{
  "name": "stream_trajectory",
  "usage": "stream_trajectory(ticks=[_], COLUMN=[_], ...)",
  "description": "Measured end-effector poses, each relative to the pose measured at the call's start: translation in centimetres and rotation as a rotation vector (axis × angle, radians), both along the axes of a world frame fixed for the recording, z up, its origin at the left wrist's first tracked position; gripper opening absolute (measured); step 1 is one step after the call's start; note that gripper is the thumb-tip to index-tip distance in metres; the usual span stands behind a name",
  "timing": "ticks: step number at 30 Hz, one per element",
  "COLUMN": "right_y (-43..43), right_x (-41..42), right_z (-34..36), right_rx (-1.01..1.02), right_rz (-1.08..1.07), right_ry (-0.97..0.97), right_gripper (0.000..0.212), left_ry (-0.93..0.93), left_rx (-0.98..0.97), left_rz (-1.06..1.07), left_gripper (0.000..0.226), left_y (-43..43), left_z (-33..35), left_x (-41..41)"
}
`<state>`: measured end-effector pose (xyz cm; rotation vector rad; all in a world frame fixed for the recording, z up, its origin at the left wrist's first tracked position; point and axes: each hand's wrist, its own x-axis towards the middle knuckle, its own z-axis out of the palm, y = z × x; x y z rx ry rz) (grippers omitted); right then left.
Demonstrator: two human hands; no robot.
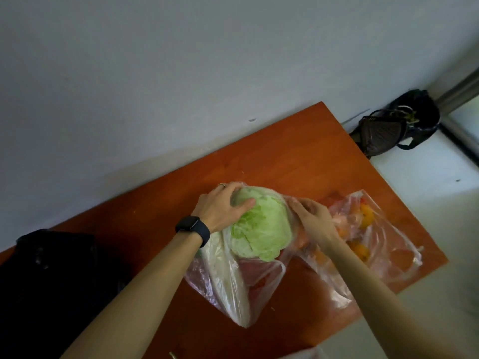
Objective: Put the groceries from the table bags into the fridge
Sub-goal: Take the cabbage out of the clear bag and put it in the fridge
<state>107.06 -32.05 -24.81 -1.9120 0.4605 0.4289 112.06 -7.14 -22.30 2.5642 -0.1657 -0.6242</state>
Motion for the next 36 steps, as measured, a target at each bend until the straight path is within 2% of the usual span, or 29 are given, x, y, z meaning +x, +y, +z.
stream_trajectory(ticks=[1, 3, 6, 8, 10, 13, 17, 23, 28, 33, 34, 36], right_y=[0.1, 0.7, 1.7, 1.9, 2.0, 2.0, 0.8, -0.4, 0.0, 1.1, 1.0, 0.2], right_x=[-0.6, -1.7, -2.6, -2.6, -2.3, -1.4, 0.6, 5.8, 10.0, 11.8, 11.7, 10.7], right_z=[0.2, -0.1, -0.6, -1.3, -2.2, -3.0, -3.6, -5.0, -7.2, -7.1, -6.7, -5.5], right_rx=[-0.052, -0.081, -0.172, -0.264, -0.261, -0.2, -0.304, -0.304, -0.236, -0.287, -0.298, -0.258], right_rz=[0.004, -0.119, -0.28, -0.265, -0.182, -0.048, 0.154, 0.474, 0.626, 0.716, 0.695, 0.51], right_ry=[-0.069, -0.209, -0.324, -0.262, -0.142, -0.132, -0.13, 0.02, 0.178, 0.266, 0.256, 0.177], right_gripper=[0.023, 0.022, 0.028, 0.046, 0.058, 0.04, 0.024, 0.028, 0.034, 0.032, 0.032, 0.026], left_ry=[0.004, 0.051, 0.13, 0.137, 0.089, -0.016, -0.094, -0.01, 0.044, 0.223, 0.264, 0.272], left_rx=[-0.02, -0.063, 0.026, 0.069, 0.076, 0.106, 0.267, 0.242, 0.239, 0.081, 0.029, 0.005], left_rz=[-0.006, -0.011, -0.098, -0.107, -0.098, -0.134, -0.3, -0.213, -0.157, -0.037, 0.006, 0.027], left_gripper=[0.067, 0.07, 0.065, 0.051, 0.036, 0.029, 0.025, 0.019, 0.019, 0.025, 0.026, 0.026], left_y=[-0.3, -1.3, -3.1, -3.8, -3.7, -3.5, -4.0, -2.8, -2.0, -1.0, -0.9, -0.7], left_z=[0.2, 0.6, 0.8, 0.7, 0.6, 0.4, 0.0, -1.3, -1.9, -2.8, -2.7, -2.4], left_x=[0.3, 1.0, 2.4, 3.1, 3.7, 4.8, 6.7, 8.8, 9.6, 9.3, 9.2, 8.7])
